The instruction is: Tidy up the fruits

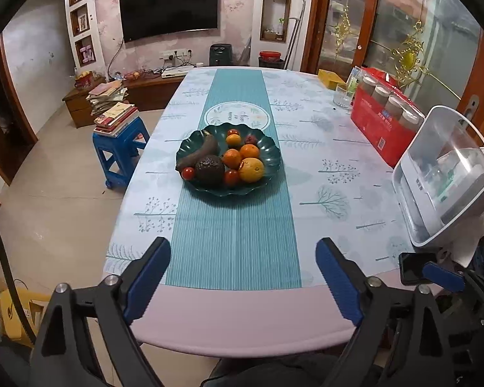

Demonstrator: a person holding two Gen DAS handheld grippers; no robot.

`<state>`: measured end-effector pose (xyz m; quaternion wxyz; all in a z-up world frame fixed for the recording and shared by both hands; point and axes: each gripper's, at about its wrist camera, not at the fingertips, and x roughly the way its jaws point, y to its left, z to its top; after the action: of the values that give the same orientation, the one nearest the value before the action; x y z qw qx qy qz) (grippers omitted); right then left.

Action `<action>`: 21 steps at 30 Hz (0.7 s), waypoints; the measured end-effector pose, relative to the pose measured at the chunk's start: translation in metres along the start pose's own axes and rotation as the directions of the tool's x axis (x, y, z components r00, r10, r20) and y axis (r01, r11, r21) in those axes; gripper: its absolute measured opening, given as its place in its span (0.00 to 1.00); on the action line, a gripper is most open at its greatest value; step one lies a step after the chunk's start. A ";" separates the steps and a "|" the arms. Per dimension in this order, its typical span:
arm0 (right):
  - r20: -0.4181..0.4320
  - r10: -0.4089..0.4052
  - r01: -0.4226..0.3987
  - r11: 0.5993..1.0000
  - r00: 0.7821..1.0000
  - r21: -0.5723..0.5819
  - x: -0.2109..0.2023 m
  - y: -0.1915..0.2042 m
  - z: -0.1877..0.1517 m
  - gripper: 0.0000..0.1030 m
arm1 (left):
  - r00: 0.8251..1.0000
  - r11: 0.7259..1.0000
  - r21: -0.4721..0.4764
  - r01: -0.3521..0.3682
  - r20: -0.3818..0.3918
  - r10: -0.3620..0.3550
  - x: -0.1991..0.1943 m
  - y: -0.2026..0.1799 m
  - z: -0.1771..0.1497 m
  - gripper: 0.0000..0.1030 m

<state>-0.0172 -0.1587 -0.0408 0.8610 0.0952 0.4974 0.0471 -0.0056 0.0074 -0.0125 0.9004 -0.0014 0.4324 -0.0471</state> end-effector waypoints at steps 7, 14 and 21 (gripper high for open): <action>0.004 -0.025 0.025 1.000 1.000 0.010 0.002 -0.009 -0.004 1.00 | 1.000 1.000 -0.005 0.009 0.024 -0.009 0.001 -0.008 -0.001 0.99; 0.048 -0.040 0.040 0.999 0.998 0.003 -0.004 -0.013 -0.001 1.00 | 0.999 1.000 -0.009 0.002 0.040 -0.001 0.002 -0.011 0.002 0.99; 0.060 -0.030 0.031 0.999 0.998 -0.016 -0.005 -0.012 0.002 1.00 | 0.999 1.000 -0.013 -0.011 0.046 0.012 0.002 -0.012 0.004 0.99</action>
<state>-0.0176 -0.1716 -0.0380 0.8769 0.0819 0.4723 0.0351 -0.0021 -0.0051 -0.0115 0.9105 -0.0055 0.4117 -0.0392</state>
